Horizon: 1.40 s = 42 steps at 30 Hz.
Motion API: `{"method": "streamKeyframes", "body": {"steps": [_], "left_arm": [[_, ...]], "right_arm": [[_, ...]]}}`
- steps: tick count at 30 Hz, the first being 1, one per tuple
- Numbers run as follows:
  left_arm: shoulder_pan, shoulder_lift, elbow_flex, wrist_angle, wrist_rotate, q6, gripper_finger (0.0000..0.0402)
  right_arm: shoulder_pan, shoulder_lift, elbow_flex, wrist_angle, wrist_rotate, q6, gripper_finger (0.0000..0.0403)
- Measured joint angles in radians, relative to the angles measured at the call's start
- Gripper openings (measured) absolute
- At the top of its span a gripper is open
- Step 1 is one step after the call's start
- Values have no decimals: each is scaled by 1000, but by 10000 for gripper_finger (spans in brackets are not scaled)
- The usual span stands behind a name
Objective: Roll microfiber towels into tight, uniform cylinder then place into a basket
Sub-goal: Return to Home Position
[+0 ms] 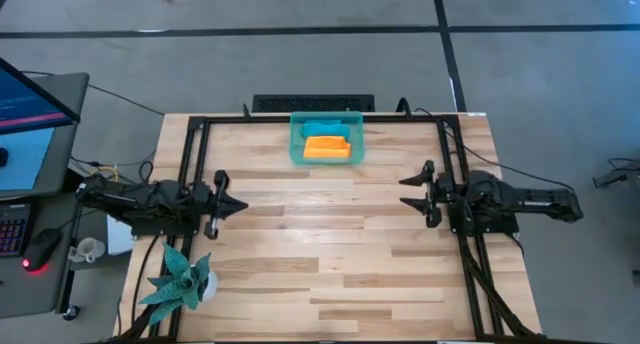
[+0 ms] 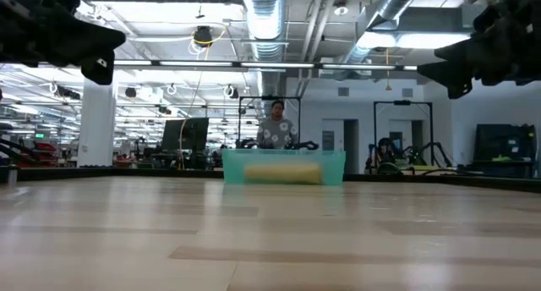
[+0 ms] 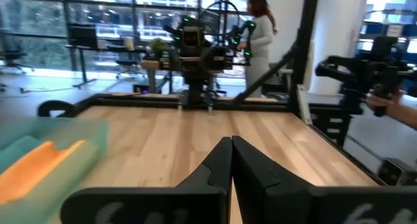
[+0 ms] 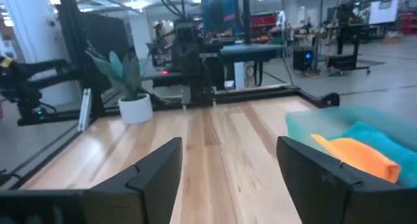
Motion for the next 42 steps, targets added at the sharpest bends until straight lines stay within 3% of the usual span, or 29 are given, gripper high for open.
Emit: {"method": "streamKeyframes", "body": {"steps": [42], "left_arm": [[0,0,-2,-17,8,56,0]], "right_arm": [[0,16,-2,9,18,33,272]]}}
